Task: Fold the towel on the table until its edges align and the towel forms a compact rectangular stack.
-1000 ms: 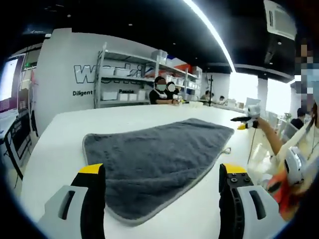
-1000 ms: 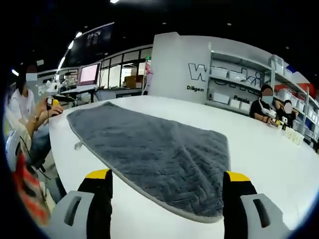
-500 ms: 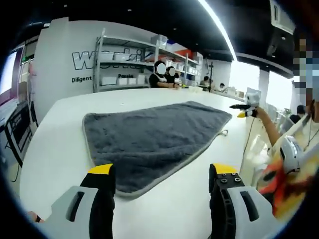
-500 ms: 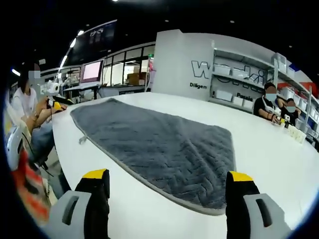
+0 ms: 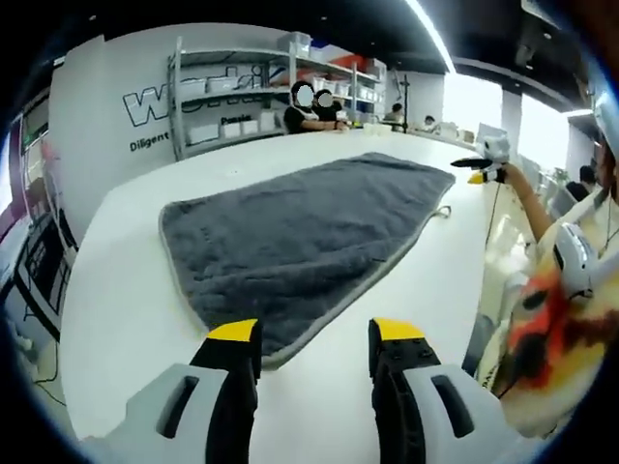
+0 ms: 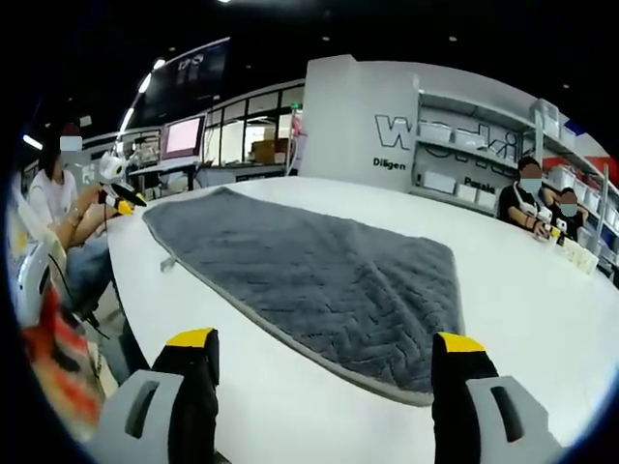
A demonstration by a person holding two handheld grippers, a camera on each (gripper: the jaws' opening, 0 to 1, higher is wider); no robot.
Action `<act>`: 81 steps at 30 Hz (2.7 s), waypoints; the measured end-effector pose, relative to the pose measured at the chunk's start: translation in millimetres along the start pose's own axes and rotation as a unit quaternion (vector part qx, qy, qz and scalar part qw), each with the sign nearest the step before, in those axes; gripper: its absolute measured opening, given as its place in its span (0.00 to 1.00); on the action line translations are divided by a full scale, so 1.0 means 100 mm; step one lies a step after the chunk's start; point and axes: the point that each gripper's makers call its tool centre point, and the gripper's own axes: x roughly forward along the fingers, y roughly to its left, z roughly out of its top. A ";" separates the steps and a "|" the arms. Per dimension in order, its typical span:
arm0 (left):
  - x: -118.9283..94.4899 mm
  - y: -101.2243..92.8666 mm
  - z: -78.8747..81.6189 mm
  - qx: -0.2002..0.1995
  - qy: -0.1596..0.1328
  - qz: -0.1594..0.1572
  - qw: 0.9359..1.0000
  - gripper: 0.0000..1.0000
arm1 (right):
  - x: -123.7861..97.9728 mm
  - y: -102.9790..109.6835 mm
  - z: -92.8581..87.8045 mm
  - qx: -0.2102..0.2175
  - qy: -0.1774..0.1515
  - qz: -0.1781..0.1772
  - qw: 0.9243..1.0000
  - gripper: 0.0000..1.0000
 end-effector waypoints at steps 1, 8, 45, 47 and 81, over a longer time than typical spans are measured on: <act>0.01 0.01 -0.01 0.002 0.006 -0.002 1.000 0.38 | 0.00 0.00 -0.01 0.001 0.000 0.001 1.000 0.92; 0.05 0.14 -0.18 0.004 0.054 0.009 0.999 0.36 | -0.05 -0.01 -0.05 0.002 0.002 0.001 1.000 0.90; 0.13 0.34 -0.29 0.062 0.097 0.013 0.993 0.08 | -0.23 -0.04 -0.12 -0.022 0.015 0.026 0.999 0.81; 0.13 0.35 -0.28 0.062 0.097 0.013 0.993 0.08 | -0.26 -0.13 -0.14 -0.027 0.022 0.022 0.999 0.81; 0.02 0.41 -0.34 0.032 0.113 0.028 0.993 0.06 | -0.05 -0.55 -0.41 -0.085 0.206 0.105 0.969 0.21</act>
